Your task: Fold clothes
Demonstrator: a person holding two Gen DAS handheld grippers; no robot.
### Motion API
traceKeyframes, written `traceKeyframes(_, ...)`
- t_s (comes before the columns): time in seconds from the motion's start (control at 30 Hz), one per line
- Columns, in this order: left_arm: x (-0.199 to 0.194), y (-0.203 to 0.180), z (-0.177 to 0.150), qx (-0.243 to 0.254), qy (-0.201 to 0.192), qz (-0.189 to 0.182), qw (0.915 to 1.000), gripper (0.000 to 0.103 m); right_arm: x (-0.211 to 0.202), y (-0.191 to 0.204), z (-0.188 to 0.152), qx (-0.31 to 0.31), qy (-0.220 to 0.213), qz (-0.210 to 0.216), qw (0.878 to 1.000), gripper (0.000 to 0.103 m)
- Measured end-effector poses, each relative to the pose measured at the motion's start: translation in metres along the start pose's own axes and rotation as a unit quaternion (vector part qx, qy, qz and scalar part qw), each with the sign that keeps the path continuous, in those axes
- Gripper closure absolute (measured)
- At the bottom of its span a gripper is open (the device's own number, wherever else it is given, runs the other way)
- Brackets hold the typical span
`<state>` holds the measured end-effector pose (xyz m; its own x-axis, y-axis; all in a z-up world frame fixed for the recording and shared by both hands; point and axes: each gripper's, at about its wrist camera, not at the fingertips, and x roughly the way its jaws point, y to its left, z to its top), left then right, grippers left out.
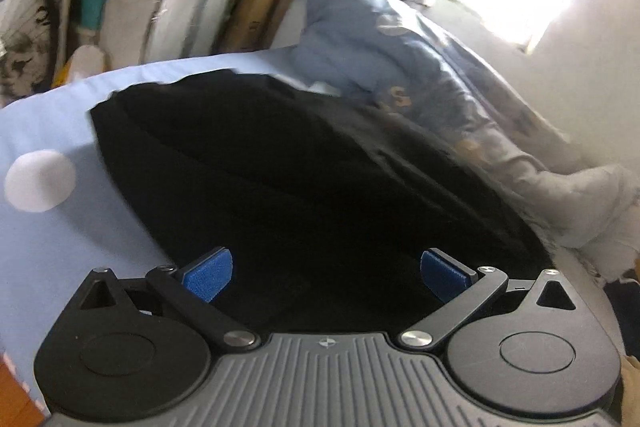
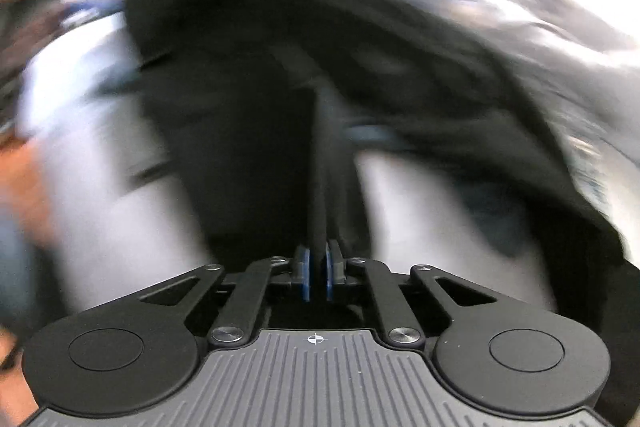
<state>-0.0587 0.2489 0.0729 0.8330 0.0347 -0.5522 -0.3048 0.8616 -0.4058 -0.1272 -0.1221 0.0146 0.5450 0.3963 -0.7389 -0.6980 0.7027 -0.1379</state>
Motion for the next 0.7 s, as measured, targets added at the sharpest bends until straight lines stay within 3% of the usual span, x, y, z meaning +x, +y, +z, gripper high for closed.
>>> traceKeyframes(0.17, -0.002, 0.007, -0.005, -0.027, 0.004, 0.017, 0.9995, 0.000, -0.006, 0.070, -0.024, -0.127, 0.009, 0.040, 0.991, 0.090)
traceKeyframes(0.3, -0.001, 0.004, -0.010, -0.030, 0.013, 0.020, 0.9993, 0.000, -0.007, 0.092, -0.030, -0.159, 0.022, 0.067, 0.985, 0.066)
traceKeyframes(0.5, 0.001, 0.002, -0.012, -0.031, 0.019, 0.020, 0.9991, 0.000, -0.037, 0.065, -0.022, -0.085, -0.004, 0.107, 0.991, 0.023)
traceKeyframes(0.7, -0.004, -0.006, -0.029, -0.039, 0.028, 0.002, 0.9989, 0.000, -0.080, 0.010, -0.040, 0.025, -0.008, 0.026, 0.999, 0.013)
